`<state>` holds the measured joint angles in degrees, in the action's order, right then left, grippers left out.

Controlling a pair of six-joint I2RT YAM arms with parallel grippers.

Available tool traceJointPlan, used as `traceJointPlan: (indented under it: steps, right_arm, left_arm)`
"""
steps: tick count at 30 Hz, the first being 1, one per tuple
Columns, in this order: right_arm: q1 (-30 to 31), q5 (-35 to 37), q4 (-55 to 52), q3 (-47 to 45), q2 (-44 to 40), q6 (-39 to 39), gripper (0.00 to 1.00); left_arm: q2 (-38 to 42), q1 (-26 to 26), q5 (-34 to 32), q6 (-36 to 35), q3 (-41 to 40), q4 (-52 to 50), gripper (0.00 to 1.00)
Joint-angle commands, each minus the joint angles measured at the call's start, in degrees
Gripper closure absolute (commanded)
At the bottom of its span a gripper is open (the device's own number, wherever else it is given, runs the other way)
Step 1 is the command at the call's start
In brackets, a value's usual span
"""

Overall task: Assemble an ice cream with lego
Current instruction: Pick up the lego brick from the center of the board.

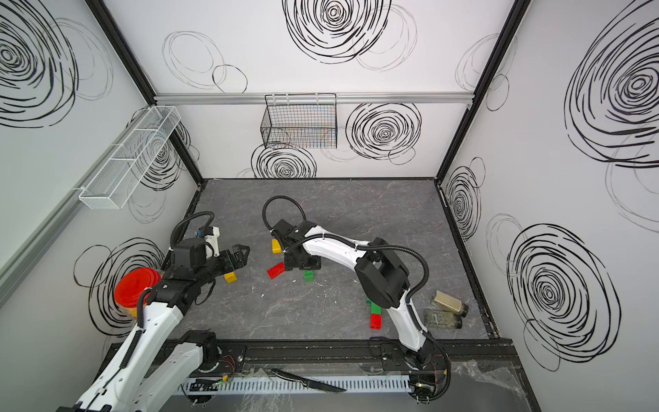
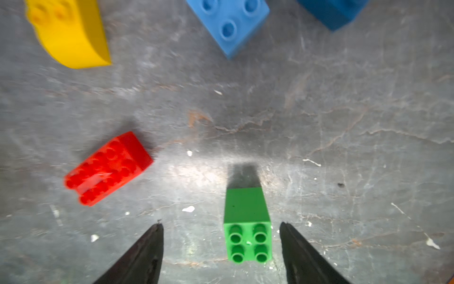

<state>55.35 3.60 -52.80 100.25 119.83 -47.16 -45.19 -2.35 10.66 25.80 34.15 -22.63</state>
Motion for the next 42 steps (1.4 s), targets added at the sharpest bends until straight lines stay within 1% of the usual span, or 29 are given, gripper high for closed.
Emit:
traceJointPlan:
  steps: [1, 6, 10, 13, 15, 18, 22, 26, 29, 33, 37, 42]
  right_arm:
    - [-0.8, 0.6, -3.9, 5.3, -0.2, 2.4, 0.22]
    - [-2.6, 0.2, -4.7, 11.5, 3.6, 6.0, 0.22]
    - [-2.8, 0.5, -6.9, 18.4, 8.0, 8.3, 0.22]
    - [-2.8, -0.8, -6.3, 20.6, 9.7, 8.9, 0.22]
    - [-2.6, -1.7, -5.7, 21.2, 10.4, 9.2, 0.22]
    - [-2.2, -1.9, -6.2, 22.4, 11.6, 9.3, 0.22]
    - [-1.7, -1.9, -6.4, 22.1, 11.4, 9.3, 0.21]
    - [-1.7, -1.9, -6.5, 21.6, 10.8, 9.4, 0.20]
    - [-2.0, -2.3, -6.3, 20.4, 9.8, 9.4, 0.20]
    - [-2.5, -3.5, -4.2, 17.1, 7.5, 9.4, 0.19]
    - [-3.1, -5.5, -1.7, 13.8, 5.5, 9.3, 0.17]
    - [-4.0, -7.6, 2.4, 8.3, 2.1, 9.1, 0.15]
  left_arm:
    - [-1.0, 1.2, -1.1, 0.5, 0.4, 0.5, 0.01]
    - [-0.7, 1.2, -0.7, 0.5, 0.1, 0.8, 0.01]
    - [-0.6, 1.1, -0.9, 0.6, 0.1, 0.8, 0.01]
    - [-0.8, 1.2, -1.4, 0.6, 0.3, 0.3, 0.01]
    - [-0.9, 1.1, -2.2, 0.7, 0.5, -0.3, 0.01]
    - [-1.8, 1.3, -5.9, 1.9, 1.8, -3.7, 0.01]
    - [-3.5, 1.0, -11.3, 4.9, 3.3, -9.9, 0.01]
    - [-6.8, -1.8, -18.9, 7.1, 5.6, -15.7, 0.00]
    - [-8.9, -2.7, -22.7, 8.2, 6.9, -18.6, 0.04]
    - [-13.6, -2.7, -23.6, 7.8, 9.2, -20.2, 0.12]
    - [-18.3, -2.0, -23.2, 6.5, 11.3, -20.9, 0.16]
    - [-21.5, -2.1, -22.7, 5.8, 12.6, -21.0, 0.20]
